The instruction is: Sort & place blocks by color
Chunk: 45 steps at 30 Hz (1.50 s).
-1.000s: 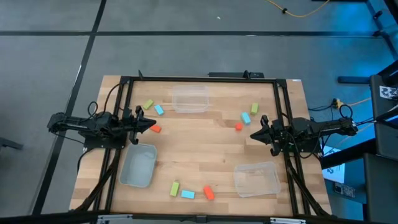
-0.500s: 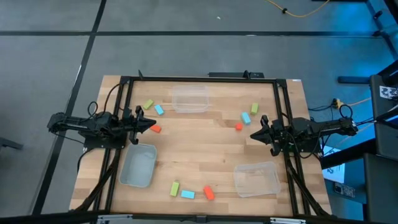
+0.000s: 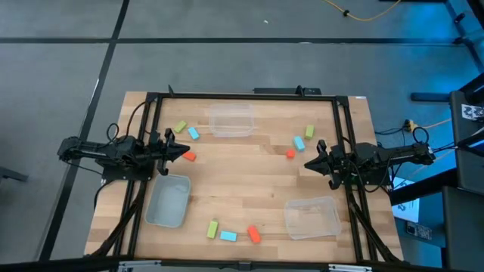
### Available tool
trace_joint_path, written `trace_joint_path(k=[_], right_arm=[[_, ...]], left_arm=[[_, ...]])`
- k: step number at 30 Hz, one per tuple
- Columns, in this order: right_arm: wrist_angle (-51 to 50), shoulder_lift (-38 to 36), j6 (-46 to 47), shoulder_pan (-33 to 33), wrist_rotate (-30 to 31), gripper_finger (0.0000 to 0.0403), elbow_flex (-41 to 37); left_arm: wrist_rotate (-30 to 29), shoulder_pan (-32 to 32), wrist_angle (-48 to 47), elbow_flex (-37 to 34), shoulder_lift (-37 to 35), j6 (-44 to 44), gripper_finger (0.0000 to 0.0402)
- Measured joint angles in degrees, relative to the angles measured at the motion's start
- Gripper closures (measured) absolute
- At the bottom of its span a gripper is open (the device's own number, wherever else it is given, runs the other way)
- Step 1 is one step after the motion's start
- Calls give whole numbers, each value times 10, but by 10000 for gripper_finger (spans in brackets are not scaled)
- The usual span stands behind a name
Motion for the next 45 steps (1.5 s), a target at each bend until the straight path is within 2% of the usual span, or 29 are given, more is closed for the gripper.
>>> trace_joint_path(k=[40,42,45], right_arm=[[2,0,-12,0,3,373,0],[27,0,-2,0,4,373,0],[107,0,65,0,14,373,0]], left_arm=[[0,0,0,0,0,0,390],[0,0,0,0,0,0,390],[0,0,0,0,0,0,390]])
